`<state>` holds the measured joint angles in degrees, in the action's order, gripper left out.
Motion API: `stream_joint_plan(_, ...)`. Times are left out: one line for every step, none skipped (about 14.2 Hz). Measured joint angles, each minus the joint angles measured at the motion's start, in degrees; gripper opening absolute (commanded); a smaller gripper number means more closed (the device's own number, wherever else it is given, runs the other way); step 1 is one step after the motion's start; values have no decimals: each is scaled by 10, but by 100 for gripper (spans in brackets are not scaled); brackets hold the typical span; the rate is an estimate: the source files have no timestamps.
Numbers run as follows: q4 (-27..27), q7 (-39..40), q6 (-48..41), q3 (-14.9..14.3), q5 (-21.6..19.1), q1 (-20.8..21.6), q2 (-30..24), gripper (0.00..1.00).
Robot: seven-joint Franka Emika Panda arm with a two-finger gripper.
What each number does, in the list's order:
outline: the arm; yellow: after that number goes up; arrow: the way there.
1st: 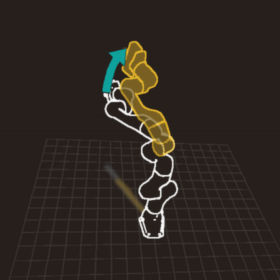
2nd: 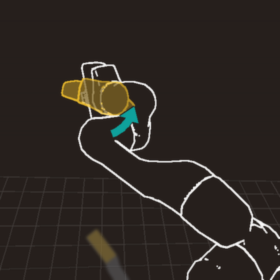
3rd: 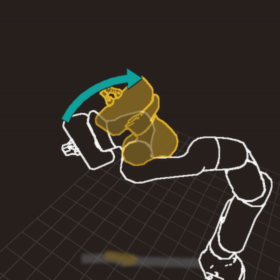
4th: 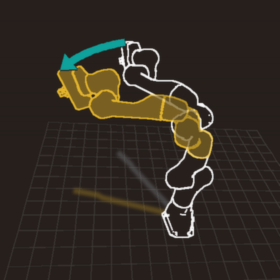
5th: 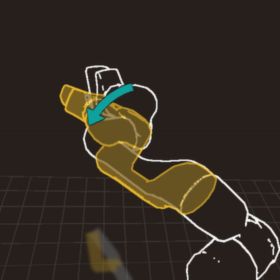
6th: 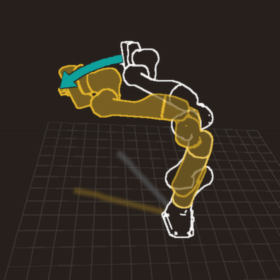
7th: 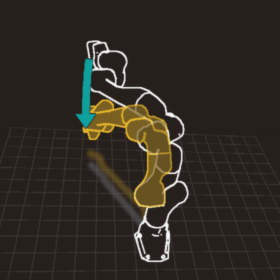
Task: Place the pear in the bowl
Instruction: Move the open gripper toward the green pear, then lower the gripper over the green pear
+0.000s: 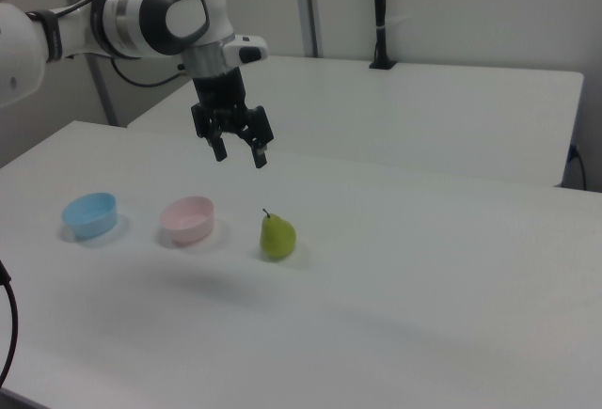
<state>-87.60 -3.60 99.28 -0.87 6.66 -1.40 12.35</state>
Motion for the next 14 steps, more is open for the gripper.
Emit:
stream_joint_plan(0,0,0,0,0,0,0,100)
stream_joint_plan(0,0,0,0,-3,0,0,100)
stream_joint_plan(0,0,0,0,-11,0,0,100)
stream_joint_plan(0,0,0,0,-16,0,0,100)
stream_joint_plan(-1,0,0,0,-18,0,1,100)
stream_joint_plan(-1,0,0,0,-18,0,4,100)
stream_joint_plan(0,0,0,0,-18,0,12,100)
stream_joint_plan(0,0,1,0,-18,0,21,100)
stream_joint_plan(1,0,5,0,-18,1,37,100)
stream_joint_plan(2,0,20,0,-18,1,51,100)
stream_joint_plan(3,0,46,0,-18,1,67,100)
stream_joint_plan(4,2,67,0,-18,1,84,100)
stream_joint_plan(5,8,83,0,-15,1,104,100)
stream_joint_plan(5,12,90,0,-10,1,118,100)
